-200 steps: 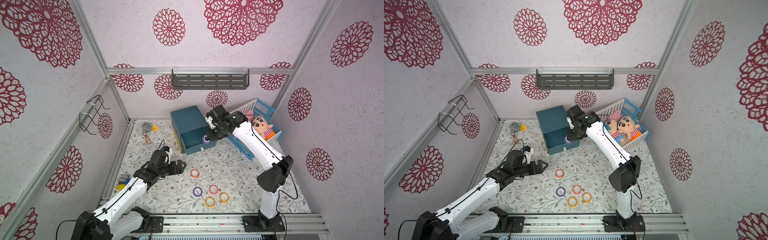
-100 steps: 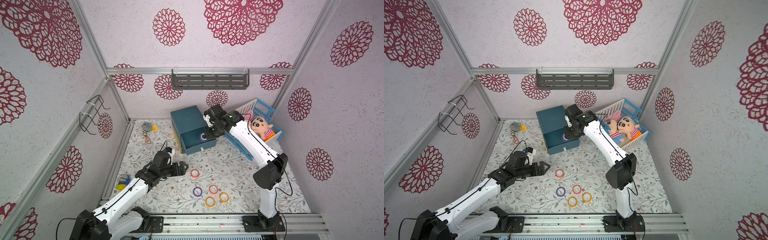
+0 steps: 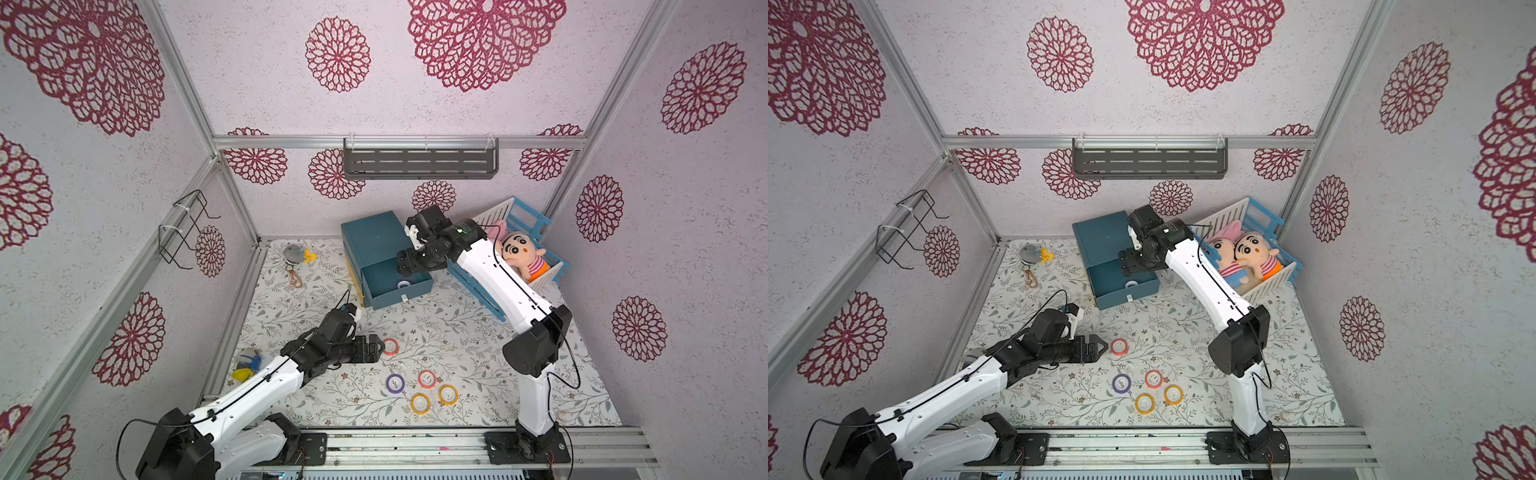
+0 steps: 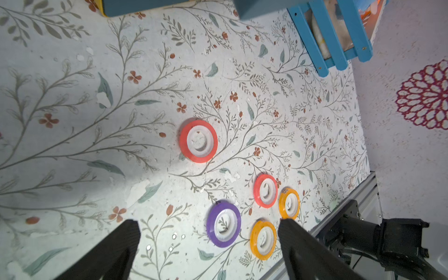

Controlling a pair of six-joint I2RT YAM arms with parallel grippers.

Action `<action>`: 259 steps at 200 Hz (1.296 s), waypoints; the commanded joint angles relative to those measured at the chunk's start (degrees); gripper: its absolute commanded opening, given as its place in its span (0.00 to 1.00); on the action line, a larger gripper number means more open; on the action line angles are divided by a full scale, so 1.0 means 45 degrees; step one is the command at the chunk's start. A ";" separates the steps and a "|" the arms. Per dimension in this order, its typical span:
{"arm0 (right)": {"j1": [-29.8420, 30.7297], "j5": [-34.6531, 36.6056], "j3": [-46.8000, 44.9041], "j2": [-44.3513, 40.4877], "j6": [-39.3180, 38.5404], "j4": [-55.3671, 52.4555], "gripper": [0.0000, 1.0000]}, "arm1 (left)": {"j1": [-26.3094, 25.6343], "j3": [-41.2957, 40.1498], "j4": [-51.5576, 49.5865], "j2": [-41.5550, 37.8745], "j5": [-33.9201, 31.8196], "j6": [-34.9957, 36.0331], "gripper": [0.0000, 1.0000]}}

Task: Place the transparent tape into the drawer according to color
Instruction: Place the tape in the drawer, then pick up the tape at the center of the board.

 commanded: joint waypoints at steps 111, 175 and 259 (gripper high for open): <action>-0.2216 -0.2227 -1.2362 -0.9112 0.1076 0.5769 0.99 | -0.3520 0.2953 -0.3597 0.4024 -0.1240 -0.1814 0.97; -0.2696 -0.2842 -1.5427 -1.0758 0.1148 0.6511 0.99 | -0.3895 0.3871 -0.4331 0.5862 -0.1634 -0.2105 0.97; -0.3598 -0.3272 -1.6831 -1.1816 0.0800 0.6563 0.99 | -0.4017 0.4112 -0.3966 0.7203 -0.1438 -0.2008 0.69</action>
